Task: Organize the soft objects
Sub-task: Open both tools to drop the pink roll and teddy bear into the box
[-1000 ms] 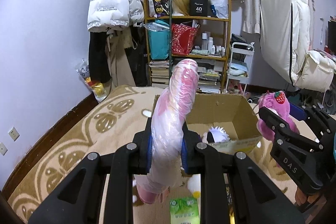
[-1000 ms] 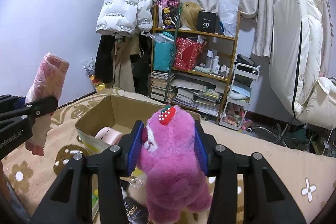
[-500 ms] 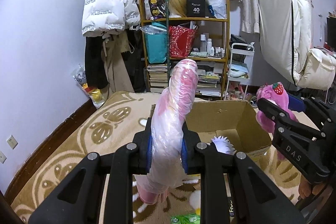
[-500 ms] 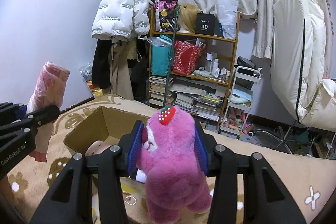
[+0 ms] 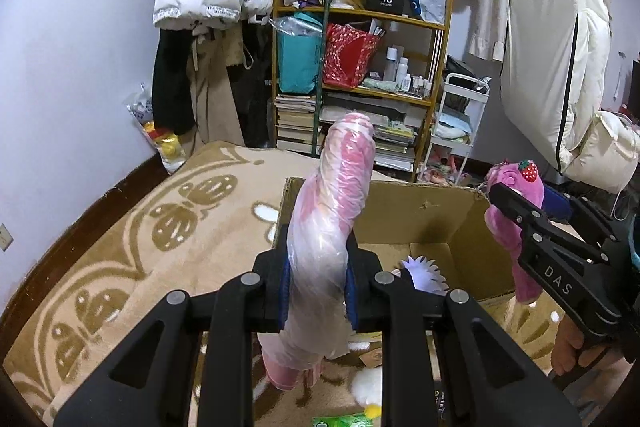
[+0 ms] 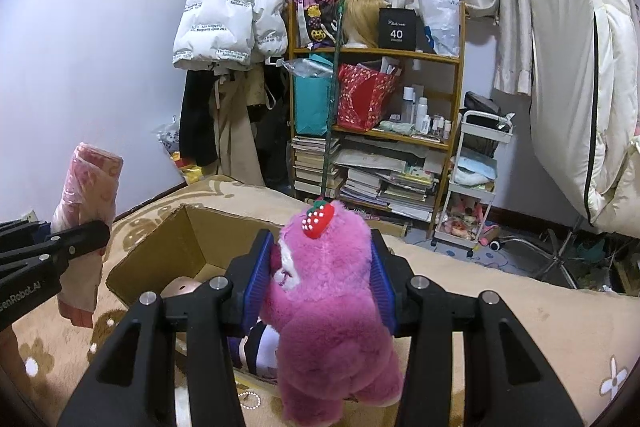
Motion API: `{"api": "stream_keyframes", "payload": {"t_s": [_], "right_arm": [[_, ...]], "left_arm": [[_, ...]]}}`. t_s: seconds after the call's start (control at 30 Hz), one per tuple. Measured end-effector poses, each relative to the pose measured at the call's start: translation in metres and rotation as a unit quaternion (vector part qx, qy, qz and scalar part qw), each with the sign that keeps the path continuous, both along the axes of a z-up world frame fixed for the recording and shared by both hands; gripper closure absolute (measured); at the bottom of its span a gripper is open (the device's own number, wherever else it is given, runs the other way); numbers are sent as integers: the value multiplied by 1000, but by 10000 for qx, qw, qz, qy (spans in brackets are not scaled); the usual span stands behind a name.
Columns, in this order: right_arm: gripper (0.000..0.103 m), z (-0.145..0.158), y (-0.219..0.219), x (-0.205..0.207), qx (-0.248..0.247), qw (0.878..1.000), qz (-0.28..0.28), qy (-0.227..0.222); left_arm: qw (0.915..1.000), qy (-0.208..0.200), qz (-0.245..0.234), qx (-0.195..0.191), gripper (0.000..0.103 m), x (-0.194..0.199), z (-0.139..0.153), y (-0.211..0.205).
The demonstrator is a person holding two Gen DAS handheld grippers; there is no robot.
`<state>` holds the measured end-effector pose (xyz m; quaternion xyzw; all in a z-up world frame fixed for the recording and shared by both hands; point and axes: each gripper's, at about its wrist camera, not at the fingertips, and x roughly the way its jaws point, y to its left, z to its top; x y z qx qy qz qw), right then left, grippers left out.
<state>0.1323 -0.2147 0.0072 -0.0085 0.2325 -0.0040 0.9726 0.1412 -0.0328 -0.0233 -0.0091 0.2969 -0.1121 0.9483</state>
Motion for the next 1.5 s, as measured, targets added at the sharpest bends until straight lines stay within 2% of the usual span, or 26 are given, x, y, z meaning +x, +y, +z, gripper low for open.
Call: {"api": "stream_keyframes", "payload": {"t_s": [0.47, 0.63, 0.77, 1.0, 1.3, 1.4, 1.5], "right_arm": [[53, -15, -17, 10, 475, 9987, 48, 162], [53, -19, -18, 9, 580, 9981, 120, 184], [51, -20, -18, 10, 600, 9978, 159, 214], [50, -20, -23, 12, 760, 9964, 145, 342], [49, -29, -30, 17, 984, 9933, 140, 583], [41, -29, -31, 17, 1017, 9930, 146, 587], [38, -28, -31, 16, 1063, 9925, 158, 590]], "left_arm": [[9992, 329, -214, -79, 83, 20, -15, -12], [9989, 433, -156, -79, 81, 23, -18, -11], [9989, 469, -86, -27, 76, 22, -18, -10], [9984, 555, -50, 31, 52, 22, -20, -9], [9978, 656, 114, 18, 43, 26, -21, -4], [9975, 683, 159, 78, 40, 24, -21, -2], [9972, 713, 165, 148, 39, 20, -21, 0]]}}
